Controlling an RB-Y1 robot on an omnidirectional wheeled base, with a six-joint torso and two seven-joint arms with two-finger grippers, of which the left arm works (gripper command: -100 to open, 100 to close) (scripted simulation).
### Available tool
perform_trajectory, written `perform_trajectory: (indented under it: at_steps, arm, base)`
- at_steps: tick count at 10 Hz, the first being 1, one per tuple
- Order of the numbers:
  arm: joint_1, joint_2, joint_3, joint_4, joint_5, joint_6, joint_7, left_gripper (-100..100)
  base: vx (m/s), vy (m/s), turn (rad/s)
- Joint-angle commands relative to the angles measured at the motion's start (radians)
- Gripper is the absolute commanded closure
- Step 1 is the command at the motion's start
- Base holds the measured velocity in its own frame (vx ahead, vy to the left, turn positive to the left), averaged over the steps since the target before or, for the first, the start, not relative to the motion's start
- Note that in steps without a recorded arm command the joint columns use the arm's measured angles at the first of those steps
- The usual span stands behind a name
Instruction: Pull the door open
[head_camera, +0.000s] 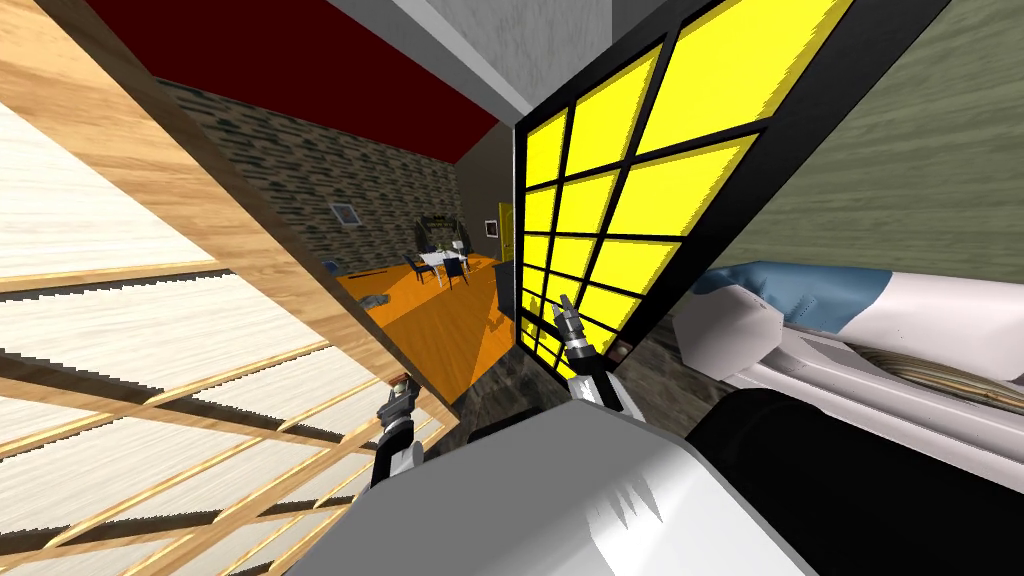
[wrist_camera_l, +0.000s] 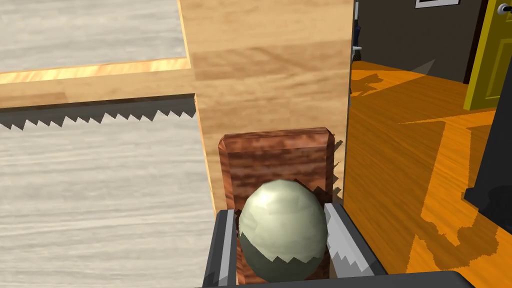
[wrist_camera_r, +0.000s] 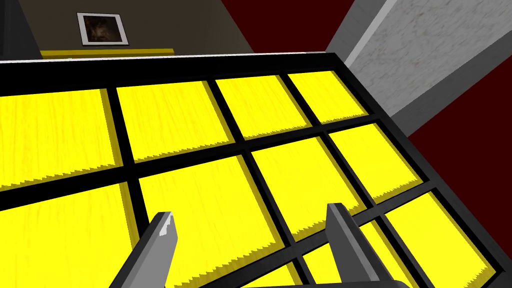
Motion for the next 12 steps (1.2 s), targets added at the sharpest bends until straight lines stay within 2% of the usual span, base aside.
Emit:
perform_trajectory:
  at_steps: [1,2,3,4,12]
  arm:
    - [-0.001,-0.002,-0.001,-0.001,0.0,-0.001,0.001,100]
    - [-0.001,-0.002,-0.001,-0.001,0.0,-0.001,0.001,100]
    - [0.006,0.01,-0.016,-0.004,-0.008,-0.001,0.022,100]
    - [0.008,0.013,-0.021,-0.005,-0.01,-0.001,0.028,100]
    - [0.043,0.078,-0.121,-0.032,-0.059,-0.012,0.161,100]
  base:
    - [-0.006,-0.002,0.002]
    - [0.0,0.0,0.0]
    - [-0.143,0.02,-0.092]
    - [-0.209,0.024,-0.117]
    - [-0.218,0.029,-0.122]
